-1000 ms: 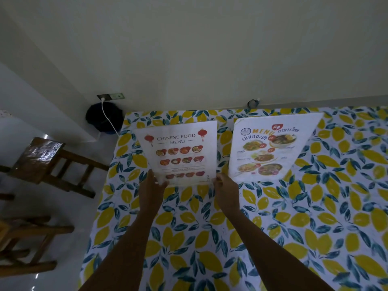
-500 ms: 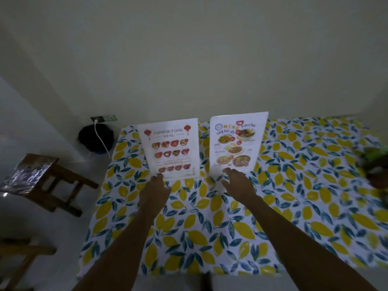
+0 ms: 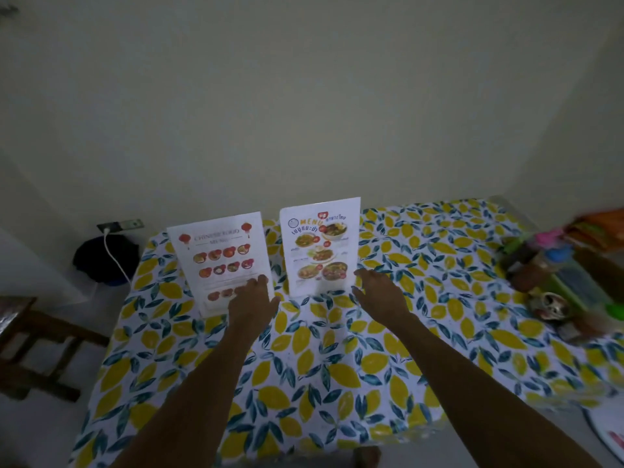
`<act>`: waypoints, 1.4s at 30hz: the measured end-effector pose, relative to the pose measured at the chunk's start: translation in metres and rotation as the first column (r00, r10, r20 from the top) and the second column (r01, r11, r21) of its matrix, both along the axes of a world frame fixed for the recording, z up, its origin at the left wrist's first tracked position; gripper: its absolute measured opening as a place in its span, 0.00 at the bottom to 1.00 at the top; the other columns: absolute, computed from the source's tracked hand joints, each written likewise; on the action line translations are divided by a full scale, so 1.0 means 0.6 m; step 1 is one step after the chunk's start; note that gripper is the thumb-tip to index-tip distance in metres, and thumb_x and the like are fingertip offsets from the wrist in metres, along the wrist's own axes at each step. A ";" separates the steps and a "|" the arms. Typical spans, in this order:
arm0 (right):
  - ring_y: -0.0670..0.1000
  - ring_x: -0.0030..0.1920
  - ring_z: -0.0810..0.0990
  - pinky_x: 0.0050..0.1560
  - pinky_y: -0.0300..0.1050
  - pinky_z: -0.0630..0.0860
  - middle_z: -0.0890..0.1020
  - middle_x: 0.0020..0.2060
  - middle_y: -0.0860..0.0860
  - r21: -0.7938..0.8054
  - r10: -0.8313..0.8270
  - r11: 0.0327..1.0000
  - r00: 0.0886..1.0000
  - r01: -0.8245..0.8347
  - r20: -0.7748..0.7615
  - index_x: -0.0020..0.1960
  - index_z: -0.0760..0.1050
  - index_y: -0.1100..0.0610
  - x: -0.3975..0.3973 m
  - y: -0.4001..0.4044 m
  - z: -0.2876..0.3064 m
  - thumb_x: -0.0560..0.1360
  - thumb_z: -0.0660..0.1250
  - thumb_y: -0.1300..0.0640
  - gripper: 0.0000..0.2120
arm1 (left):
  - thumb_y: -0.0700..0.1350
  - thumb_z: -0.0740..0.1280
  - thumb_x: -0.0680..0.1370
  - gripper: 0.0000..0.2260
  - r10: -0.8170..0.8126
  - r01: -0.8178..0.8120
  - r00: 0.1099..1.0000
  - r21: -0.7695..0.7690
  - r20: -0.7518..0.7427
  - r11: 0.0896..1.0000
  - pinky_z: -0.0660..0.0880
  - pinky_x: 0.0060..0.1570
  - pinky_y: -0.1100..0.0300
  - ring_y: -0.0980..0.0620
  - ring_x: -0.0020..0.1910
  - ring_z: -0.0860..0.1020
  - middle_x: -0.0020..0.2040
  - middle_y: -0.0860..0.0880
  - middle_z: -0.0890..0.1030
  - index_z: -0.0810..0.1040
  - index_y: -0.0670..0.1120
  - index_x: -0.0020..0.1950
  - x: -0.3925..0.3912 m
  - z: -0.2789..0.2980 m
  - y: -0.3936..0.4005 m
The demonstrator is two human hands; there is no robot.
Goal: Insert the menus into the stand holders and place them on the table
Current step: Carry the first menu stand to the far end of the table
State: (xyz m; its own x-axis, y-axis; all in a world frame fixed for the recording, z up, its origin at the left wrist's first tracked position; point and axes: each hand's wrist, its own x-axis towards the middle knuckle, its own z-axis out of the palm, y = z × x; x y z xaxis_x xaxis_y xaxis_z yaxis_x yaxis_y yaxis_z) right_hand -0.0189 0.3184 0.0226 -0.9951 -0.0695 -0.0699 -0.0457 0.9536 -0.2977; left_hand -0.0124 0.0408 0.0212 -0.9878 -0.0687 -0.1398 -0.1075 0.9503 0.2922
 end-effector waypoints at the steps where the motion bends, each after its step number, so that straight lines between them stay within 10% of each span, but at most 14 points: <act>1: 0.59 0.62 0.75 0.53 0.57 0.78 0.77 0.62 0.55 -0.005 -0.012 1.000 1.000 0.012 0.006 0.70 0.66 0.52 -0.007 0.013 -0.003 0.79 0.61 0.48 0.22 | 0.57 0.64 0.78 0.22 0.006 -0.006 1.000 0.013 0.009 1.000 0.77 0.52 0.45 0.40 0.58 0.77 0.61 0.44 0.75 0.67 0.47 0.66 -0.012 -0.004 0.010; 9: 0.61 0.62 0.76 0.57 0.57 0.77 0.77 0.63 0.59 -0.141 -0.025 0.989 0.992 0.043 0.127 0.73 0.61 0.57 -0.138 0.091 -0.062 0.78 0.63 0.50 0.27 | 0.55 0.69 0.76 0.40 0.272 -0.276 0.961 0.235 0.052 0.932 0.70 0.64 0.41 0.35 0.69 0.70 0.72 0.36 0.67 0.51 0.38 0.78 -0.117 -0.055 0.115; 21: 0.61 0.42 0.80 0.38 0.49 0.73 0.82 0.40 0.59 -0.398 0.021 0.917 0.998 0.005 0.062 0.50 0.72 0.61 -0.239 0.082 -0.136 0.78 0.63 0.52 0.11 | 0.51 0.67 0.78 0.30 0.444 -0.441 0.894 0.262 0.051 0.858 0.79 0.53 0.40 0.34 0.57 0.79 0.61 0.35 0.79 0.60 0.43 0.75 -0.173 -0.114 0.127; 34: 0.58 0.40 0.81 0.38 0.50 0.76 0.83 0.39 0.57 -0.312 -0.022 0.950 0.999 0.007 -0.042 0.47 0.74 0.60 -0.235 0.201 -0.048 0.79 0.63 0.49 0.13 | 0.43 0.70 0.76 0.20 0.232 -0.195 0.971 0.390 -0.050 0.900 0.78 0.37 0.56 0.46 0.40 0.83 0.51 0.41 0.85 0.72 0.44 0.67 -0.197 -0.012 0.217; 42: 0.58 0.42 0.82 0.39 0.49 0.77 0.84 0.41 0.58 -0.233 -0.158 0.964 0.982 0.130 -0.106 0.47 0.77 0.58 -0.289 0.388 0.059 0.77 0.64 0.47 0.13 | 0.44 0.70 0.76 0.14 0.018 0.051 0.988 0.434 -0.153 0.899 0.77 0.43 0.56 0.45 0.47 0.83 0.54 0.45 0.85 0.76 0.45 0.61 -0.296 0.073 0.387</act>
